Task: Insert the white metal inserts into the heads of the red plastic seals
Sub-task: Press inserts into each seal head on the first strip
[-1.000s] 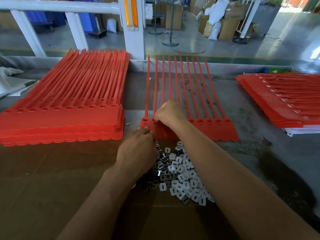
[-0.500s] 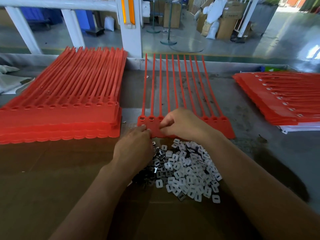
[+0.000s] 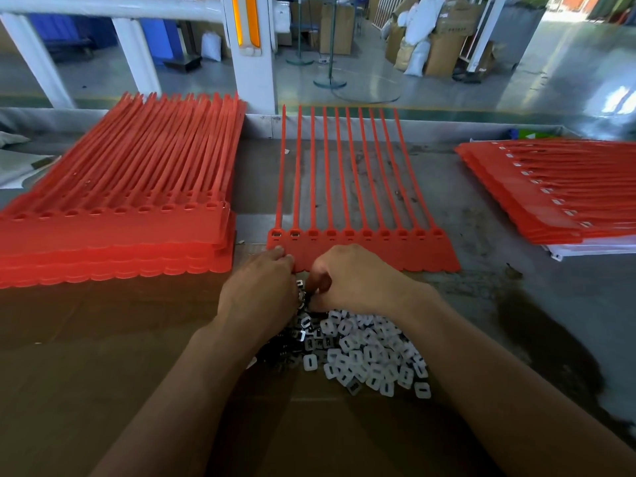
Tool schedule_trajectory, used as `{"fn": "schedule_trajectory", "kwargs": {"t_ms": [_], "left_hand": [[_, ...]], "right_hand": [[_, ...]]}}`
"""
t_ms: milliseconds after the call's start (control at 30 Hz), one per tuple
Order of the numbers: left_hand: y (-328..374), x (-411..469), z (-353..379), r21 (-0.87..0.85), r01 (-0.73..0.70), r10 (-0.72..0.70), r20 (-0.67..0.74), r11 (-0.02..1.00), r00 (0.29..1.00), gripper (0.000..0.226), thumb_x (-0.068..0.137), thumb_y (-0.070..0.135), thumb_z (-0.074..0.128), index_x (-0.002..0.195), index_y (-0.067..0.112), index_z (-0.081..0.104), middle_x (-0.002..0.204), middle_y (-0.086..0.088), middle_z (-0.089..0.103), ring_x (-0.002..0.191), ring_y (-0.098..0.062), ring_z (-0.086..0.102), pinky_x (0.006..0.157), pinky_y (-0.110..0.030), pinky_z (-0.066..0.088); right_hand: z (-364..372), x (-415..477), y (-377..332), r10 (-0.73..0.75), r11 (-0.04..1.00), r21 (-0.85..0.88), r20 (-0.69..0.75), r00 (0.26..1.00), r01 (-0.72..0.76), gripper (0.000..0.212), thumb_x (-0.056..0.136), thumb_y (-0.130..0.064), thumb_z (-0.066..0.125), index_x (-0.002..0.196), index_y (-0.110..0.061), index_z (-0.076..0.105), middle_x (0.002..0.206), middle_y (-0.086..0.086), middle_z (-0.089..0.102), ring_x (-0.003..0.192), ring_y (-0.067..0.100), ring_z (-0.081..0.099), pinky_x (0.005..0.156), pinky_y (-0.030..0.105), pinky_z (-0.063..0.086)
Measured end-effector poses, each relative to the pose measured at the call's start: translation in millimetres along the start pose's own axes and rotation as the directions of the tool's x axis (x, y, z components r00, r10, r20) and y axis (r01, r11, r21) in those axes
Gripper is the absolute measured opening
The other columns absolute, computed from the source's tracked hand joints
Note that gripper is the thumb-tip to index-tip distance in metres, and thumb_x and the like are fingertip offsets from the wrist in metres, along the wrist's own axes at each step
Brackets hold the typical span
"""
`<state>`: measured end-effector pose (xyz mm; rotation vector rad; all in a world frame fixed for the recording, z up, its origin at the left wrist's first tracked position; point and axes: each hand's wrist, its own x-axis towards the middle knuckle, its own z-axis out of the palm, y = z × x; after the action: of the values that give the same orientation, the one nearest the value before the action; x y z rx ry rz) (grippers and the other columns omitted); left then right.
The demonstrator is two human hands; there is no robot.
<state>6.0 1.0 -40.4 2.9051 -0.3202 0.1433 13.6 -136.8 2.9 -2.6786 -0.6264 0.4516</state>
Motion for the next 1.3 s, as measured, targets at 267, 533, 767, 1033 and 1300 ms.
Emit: {"fn": "schedule_trajectory", "kwargs": {"t_ms": [267, 533, 767, 1033, 1300], "left_hand": [[1.7, -1.7, -1.9, -0.008, 0.013, -0.013, 0.001, 1.000, 1.000, 0.030, 0.092, 0.020, 0.042, 0.119, 0.013, 0.055, 0.130, -0.004, 0.051, 0.116, -0.019, 0.049, 0.094, -0.027, 0.038], [0.5, -0.1, -1.1, -0.014, 0.007, -0.007, 0.011, 1.000, 1.000, 0.029, 0.091, 0.020, 0.042, 0.115, 0.013, 0.057, 0.127, -0.004, 0.052, 0.114, -0.019, 0.049, 0.093, -0.029, 0.038], [1.3, -1.0, -1.0, -0.014, 0.020, -0.020, 0.001, 1.000, 1.000, 0.030, 0.092, 0.020, 0.040, 0.117, 0.014, 0.056, 0.128, -0.004, 0.051, 0.115, -0.020, 0.049, 0.093, -0.030, 0.039], [1.6, -1.1, -1.2, -0.011, 0.012, -0.012, -0.004, 1.000, 1.000, 0.029, 0.093, 0.021, 0.038, 0.114, 0.014, 0.056, 0.128, -0.003, 0.051, 0.113, -0.019, 0.051, 0.092, -0.029, 0.039], [3.0, -1.9, -3.4, 0.003, 0.014, -0.014, 0.003, 1.000, 1.000, 0.030, 0.093, 0.021, 0.038, 0.116, 0.014, 0.056, 0.128, -0.003, 0.051, 0.114, -0.019, 0.050, 0.092, -0.028, 0.039]], "right_hand": [[4.0, -1.3, 2.2, -0.012, 1.000, 0.000, -0.042, 0.999, 0.012, 0.017, 0.085, -0.023, 0.064, 0.096, -0.010, 0.068, 0.098, 0.003, 0.066, 0.090, 0.017, 0.060, 0.078, 0.031, 0.050], [9.5, -0.9, -0.1, -0.089, 0.994, -0.066, -0.045, 0.995, 0.086, 0.015, 0.083, -0.028, 0.065, 0.081, -0.017, 0.055, 0.078, -0.006, 0.047, 0.076, 0.013, 0.047, 0.061, 0.025, 0.033], [8.6, -2.7, 5.9, -0.099, 0.994, 0.032, -0.079, 0.992, 0.102, 0.010, 0.088, -0.023, 0.059, 0.087, -0.013, 0.063, 0.078, -0.007, 0.054, 0.072, 0.010, 0.051, 0.061, 0.022, 0.036], [1.6, -8.8, 9.3, -0.031, 0.932, 0.358, -0.086, 0.996, 0.060, 0.021, 0.092, -0.015, 0.054, 0.074, -0.027, 0.053, 0.071, -0.010, 0.063, 0.065, 0.000, 0.062, 0.059, 0.013, 0.050], [1.2, -10.0, 13.6, 0.009, 0.899, 0.436, -0.083, 0.996, 0.029, 0.016, 0.091, -0.019, 0.056, 0.079, -0.030, 0.056, 0.078, -0.010, 0.063, 0.070, 0.001, 0.061, 0.066, 0.020, 0.051]]}}
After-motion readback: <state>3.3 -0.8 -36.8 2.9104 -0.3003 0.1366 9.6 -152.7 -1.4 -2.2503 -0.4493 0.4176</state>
